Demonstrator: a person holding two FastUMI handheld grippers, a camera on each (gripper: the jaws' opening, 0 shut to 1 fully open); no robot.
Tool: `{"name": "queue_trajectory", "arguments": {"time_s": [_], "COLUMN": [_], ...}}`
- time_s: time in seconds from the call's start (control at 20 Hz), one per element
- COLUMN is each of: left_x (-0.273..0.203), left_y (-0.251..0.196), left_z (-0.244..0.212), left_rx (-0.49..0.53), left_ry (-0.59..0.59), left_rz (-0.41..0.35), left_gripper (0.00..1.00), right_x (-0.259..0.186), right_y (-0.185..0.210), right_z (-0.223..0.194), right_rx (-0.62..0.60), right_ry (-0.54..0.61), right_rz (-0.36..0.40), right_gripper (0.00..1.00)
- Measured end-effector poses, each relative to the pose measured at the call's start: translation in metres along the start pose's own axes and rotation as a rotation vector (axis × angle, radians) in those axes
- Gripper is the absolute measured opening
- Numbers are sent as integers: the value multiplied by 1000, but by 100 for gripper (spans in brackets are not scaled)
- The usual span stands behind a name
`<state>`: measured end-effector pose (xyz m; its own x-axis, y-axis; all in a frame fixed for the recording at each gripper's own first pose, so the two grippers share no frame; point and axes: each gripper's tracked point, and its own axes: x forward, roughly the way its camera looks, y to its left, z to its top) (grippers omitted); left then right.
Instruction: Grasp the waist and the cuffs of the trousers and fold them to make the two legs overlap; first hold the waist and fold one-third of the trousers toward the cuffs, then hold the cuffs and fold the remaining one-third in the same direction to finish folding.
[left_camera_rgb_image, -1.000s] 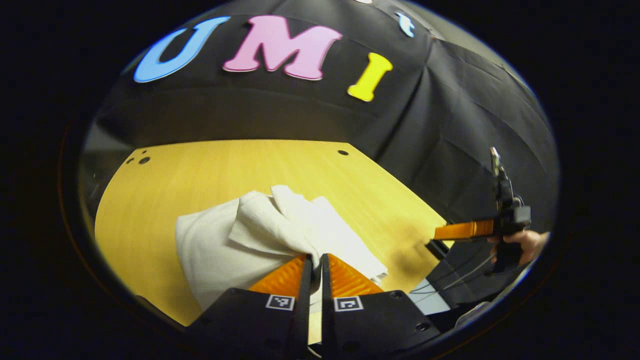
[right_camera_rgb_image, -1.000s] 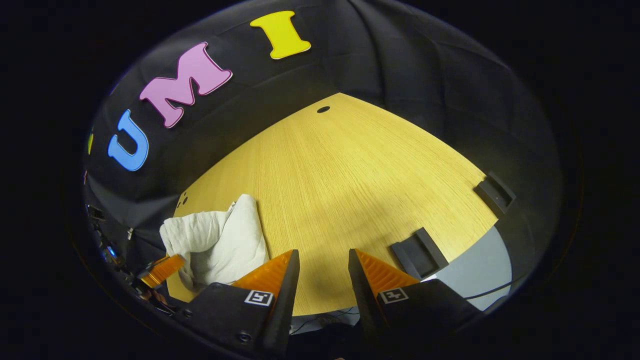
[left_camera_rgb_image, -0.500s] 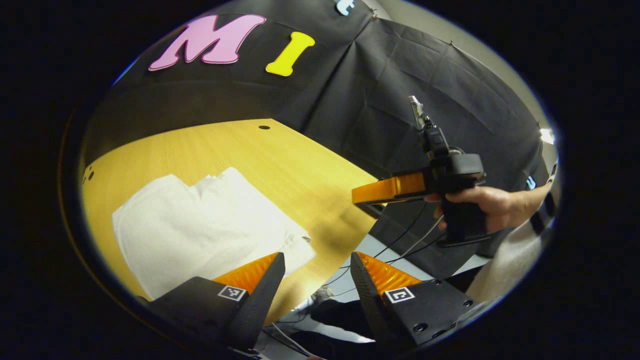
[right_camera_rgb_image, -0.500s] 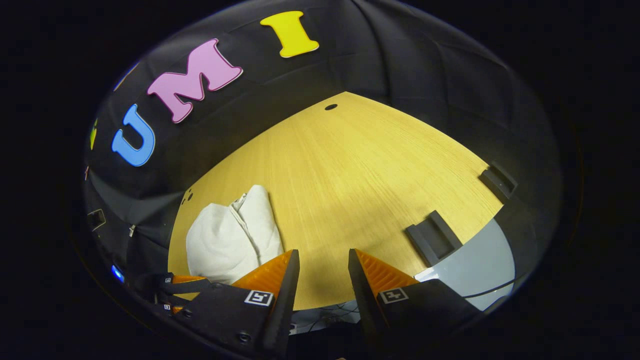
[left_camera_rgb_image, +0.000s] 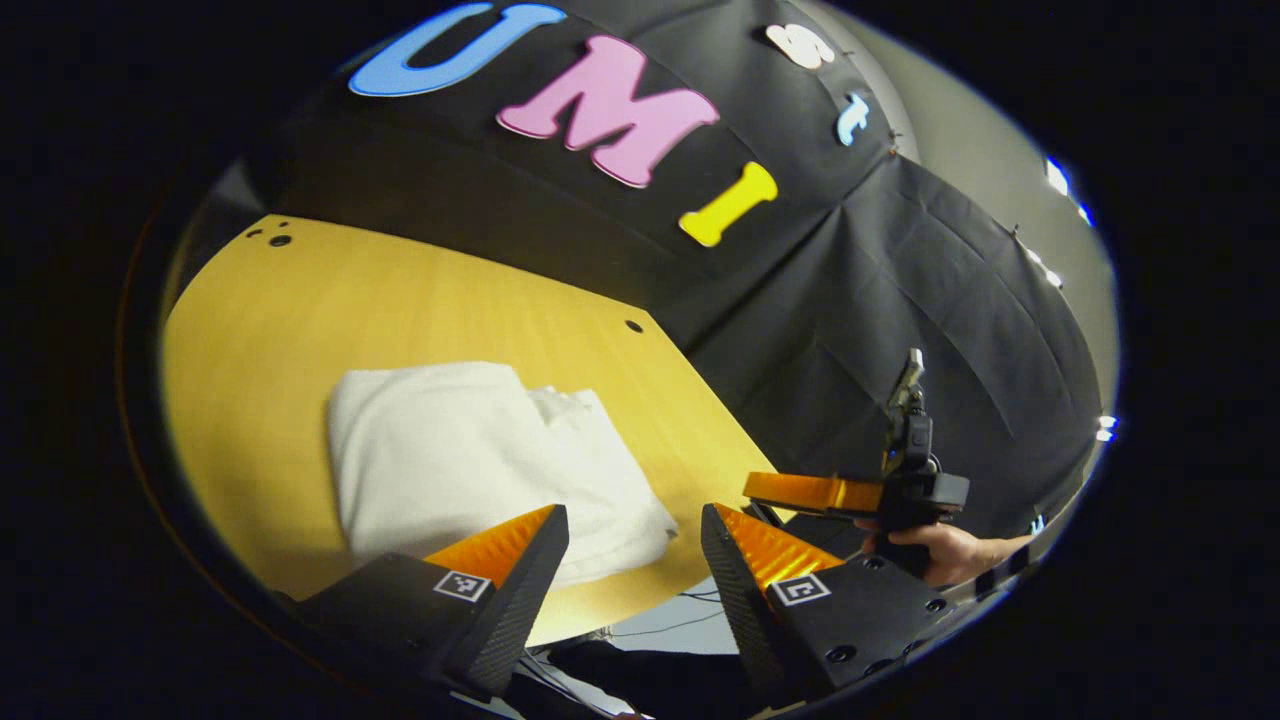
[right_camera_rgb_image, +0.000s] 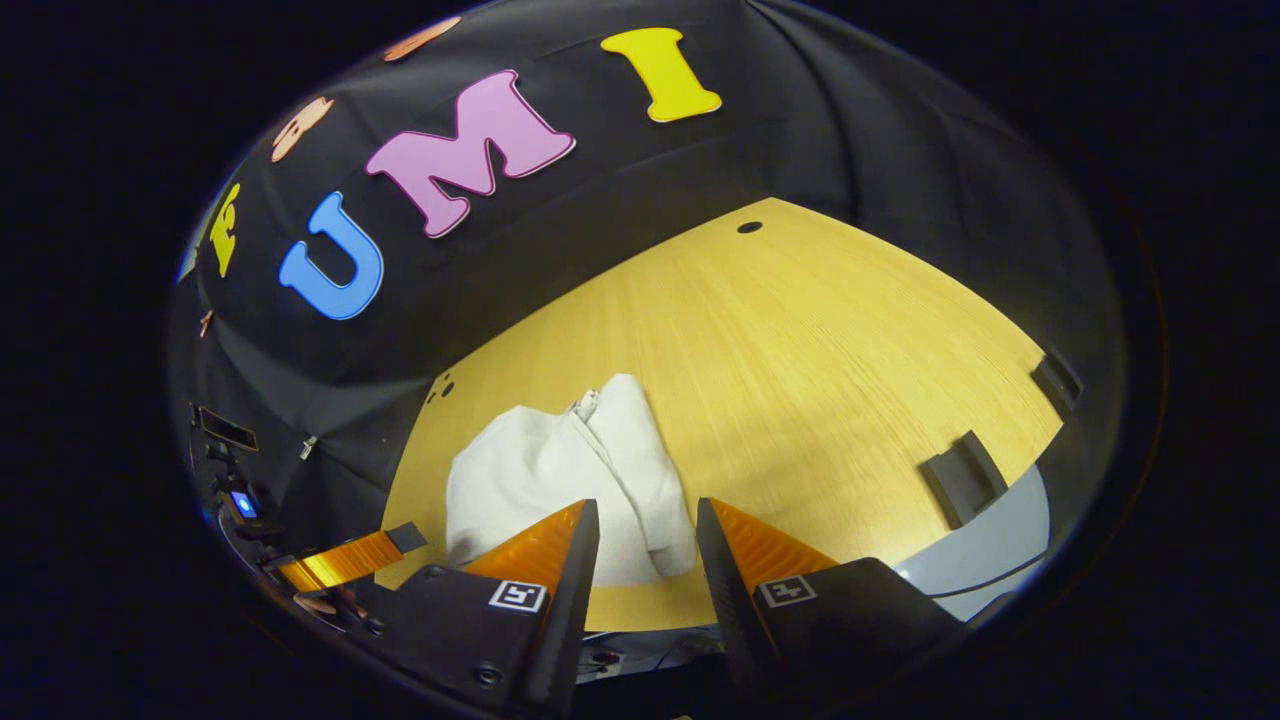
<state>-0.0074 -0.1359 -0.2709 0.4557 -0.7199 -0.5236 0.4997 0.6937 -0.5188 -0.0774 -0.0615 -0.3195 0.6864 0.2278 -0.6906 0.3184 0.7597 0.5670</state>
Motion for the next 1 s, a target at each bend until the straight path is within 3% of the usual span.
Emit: {"name": "queue_trajectory", "arguments": {"time_s": [0.05,0.1,0.15,0.2,0.3,0.35,0.4,0.65,0.8,0.85,0.9,1.0], "left_x": [-9,-18,-28,-38,-58,-64,-72,-110,-113,-109,-107,-106], "left_y": [14,27,40,51,71,78,84,95,96,97,99,100], "left_z": [10,18,30,38,54,64,74,117,116,112,108,100], "left_rx": [-16,-29,-44,-56,-83,-97,-111,-119,-103,-106,-116,-149], "left_ry": [-22,-47,-76,-98,-152,-184,-214,-344,-350,-348,-342,-334], "left_rz": [26,52,80,103,152,174,192,243,271,282,296,324], "left_gripper": [86,87,87,86,87,87,86,86,86,86,86,86], "right_x": [2,2,3,4,4,3,1,-11,-11,-9,-5,1], "right_y": [9,17,25,33,52,62,73,124,147,151,156,162], "right_z": [3,5,8,11,19,23,28,56,61,60,57,50], "right_rx": [-1,-1,-3,-5,-16,-28,-46,-220,-339,-369,-391,-427], "right_ry": [-7,-13,-19,-25,-44,-55,-68,-163,-205,-209,-209,-195], "right_rz": [16,30,42,53,82,98,114,181,196,201,207,225], "right_gripper": [62,53,53,63,67,58,71,75,80,71,80,86]}}
